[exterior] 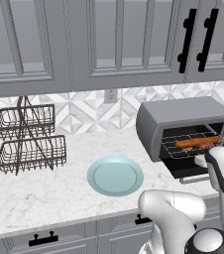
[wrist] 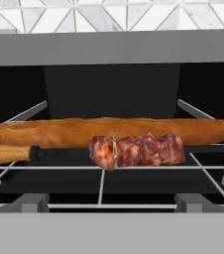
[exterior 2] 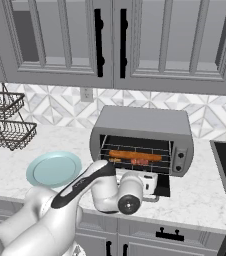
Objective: Pick up the kebab skewer and baguette bread, and place them inside the toaster oven. Close the toaster oven door and start by setting the timer.
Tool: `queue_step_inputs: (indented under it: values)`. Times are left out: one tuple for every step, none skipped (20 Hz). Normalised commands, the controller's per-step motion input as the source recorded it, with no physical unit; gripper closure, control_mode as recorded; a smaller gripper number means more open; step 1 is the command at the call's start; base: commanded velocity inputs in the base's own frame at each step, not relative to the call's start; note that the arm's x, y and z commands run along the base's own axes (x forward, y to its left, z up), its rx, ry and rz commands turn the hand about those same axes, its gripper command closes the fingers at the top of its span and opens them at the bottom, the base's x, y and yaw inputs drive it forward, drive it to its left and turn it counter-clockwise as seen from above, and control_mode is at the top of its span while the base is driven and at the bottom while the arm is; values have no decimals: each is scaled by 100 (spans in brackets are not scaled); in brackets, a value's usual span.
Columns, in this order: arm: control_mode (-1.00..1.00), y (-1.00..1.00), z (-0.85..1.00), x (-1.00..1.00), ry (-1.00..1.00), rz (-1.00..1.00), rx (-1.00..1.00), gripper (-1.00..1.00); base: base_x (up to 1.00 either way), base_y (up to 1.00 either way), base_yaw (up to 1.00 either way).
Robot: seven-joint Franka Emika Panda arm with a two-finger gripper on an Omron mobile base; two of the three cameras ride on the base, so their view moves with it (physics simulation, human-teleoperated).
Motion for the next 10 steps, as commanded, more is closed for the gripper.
queue_step_inputs:
  values:
    - [-100, 0, -10, 0, 0, 0, 0, -100, 0, 0, 0]
    - [-100, 0, -7, 0, 0, 0, 0, -100, 0, 0, 0]
    - [-100, 0, -4, 0, 0, 0, 0, -100, 0, 0, 0]
    - [-100, 0, 0, 0, 0, 0, 0, -100, 0, 0, 0]
    - [-100, 0, 0, 1, 0, 0, 0, -100, 0, 0, 0]
    - [-100, 0, 0, 4, 0, 0, 0, -100, 0, 0, 0]
    - [-100, 0, 0, 4, 0, 0, 0, -100, 0, 0, 0]
    - [-100, 0, 0, 7, 0, 0, 0, -100, 0, 0, 0]
    - [-100, 0, 0, 6, 0, 0, 0, -100, 0, 0, 0]
    - [-100, 0, 0, 6, 0, 0, 0, -100, 0, 0, 0]
